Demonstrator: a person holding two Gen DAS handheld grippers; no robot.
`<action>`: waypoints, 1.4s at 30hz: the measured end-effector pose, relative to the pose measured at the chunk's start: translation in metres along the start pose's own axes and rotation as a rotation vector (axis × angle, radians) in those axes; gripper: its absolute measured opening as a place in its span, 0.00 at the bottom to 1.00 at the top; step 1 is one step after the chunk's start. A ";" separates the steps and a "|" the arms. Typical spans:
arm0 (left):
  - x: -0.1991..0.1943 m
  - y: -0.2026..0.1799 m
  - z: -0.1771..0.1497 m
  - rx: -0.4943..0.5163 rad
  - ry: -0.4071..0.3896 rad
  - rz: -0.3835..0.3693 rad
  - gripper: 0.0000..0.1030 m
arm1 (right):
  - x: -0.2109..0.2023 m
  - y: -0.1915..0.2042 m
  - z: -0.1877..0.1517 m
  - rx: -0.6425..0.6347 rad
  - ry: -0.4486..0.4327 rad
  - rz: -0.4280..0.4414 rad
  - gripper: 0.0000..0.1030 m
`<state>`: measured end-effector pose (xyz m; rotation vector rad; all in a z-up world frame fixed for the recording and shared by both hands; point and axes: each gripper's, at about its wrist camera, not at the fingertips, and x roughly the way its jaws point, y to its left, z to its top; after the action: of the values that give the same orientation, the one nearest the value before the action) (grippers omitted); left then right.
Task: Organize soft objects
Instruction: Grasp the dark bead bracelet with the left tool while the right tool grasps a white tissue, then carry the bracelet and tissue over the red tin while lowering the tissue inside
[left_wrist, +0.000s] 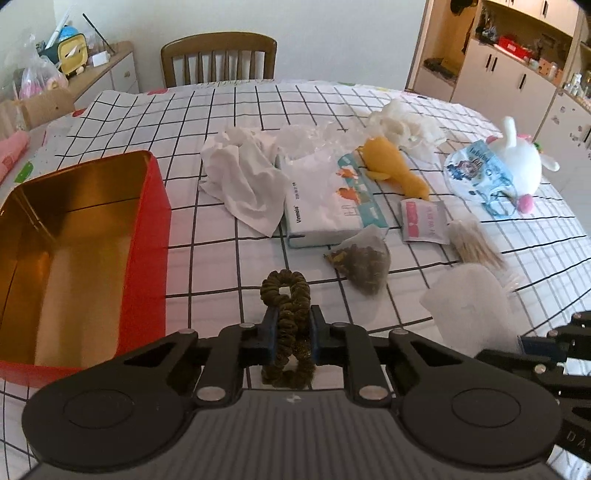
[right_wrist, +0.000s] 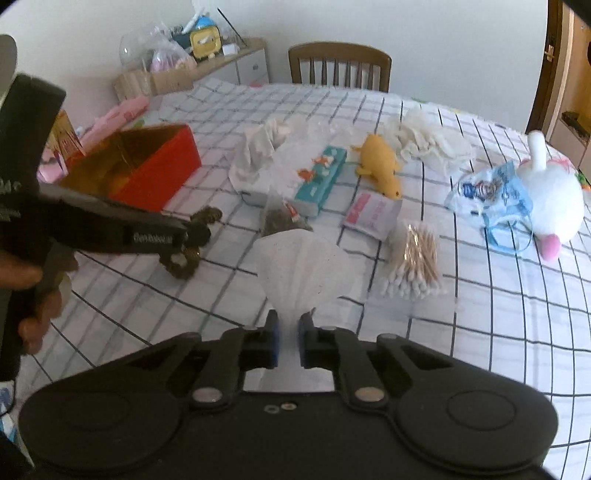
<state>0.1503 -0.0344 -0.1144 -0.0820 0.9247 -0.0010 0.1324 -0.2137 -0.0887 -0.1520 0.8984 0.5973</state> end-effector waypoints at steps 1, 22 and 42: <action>-0.004 0.000 0.000 0.000 -0.003 -0.003 0.16 | -0.004 0.002 0.002 -0.004 -0.005 0.005 0.09; -0.088 0.064 0.025 -0.039 -0.122 0.023 0.16 | -0.029 0.060 0.112 -0.042 -0.115 0.126 0.09; -0.100 0.157 0.066 -0.057 -0.143 0.165 0.16 | 0.006 0.124 0.227 -0.036 -0.166 0.291 0.09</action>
<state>0.1373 0.1301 -0.0062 -0.0572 0.7863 0.1824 0.2241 -0.0255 0.0632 -0.0022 0.7534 0.8835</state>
